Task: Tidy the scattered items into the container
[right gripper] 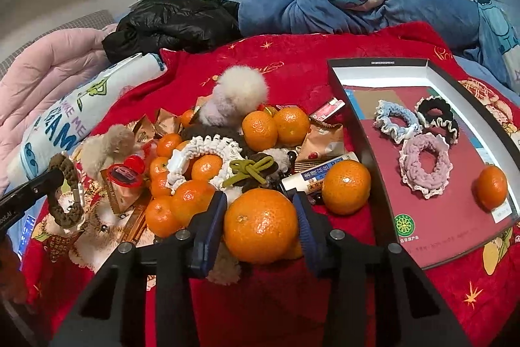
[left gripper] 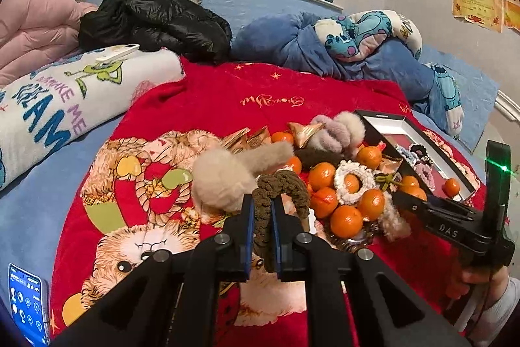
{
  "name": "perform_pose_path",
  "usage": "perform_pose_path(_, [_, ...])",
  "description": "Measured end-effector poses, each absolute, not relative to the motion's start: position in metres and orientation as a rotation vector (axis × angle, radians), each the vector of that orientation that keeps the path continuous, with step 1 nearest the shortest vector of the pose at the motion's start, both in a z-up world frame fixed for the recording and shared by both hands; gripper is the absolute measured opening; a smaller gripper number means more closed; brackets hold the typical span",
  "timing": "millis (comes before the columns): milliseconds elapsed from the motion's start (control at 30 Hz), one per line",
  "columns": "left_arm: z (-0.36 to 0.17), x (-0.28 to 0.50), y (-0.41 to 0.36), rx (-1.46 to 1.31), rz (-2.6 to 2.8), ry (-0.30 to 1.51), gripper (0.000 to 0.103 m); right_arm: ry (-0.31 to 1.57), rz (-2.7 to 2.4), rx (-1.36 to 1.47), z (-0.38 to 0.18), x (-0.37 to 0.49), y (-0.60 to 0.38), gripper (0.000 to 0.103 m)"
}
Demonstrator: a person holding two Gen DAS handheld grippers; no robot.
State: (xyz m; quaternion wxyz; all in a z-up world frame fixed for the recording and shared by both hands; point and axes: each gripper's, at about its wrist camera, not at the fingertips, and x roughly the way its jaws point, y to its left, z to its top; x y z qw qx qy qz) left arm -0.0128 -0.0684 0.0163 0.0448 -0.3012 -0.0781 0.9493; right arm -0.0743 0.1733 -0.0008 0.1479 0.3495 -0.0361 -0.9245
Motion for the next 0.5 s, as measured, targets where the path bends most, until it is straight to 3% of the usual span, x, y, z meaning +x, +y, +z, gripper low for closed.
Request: perform_pose_path(500, [0.027, -0.022, -0.056, -0.907, 2.883, -0.293, 0.01, -0.207, -2.663, 0.981, 0.015, -0.075, 0.176, 0.04])
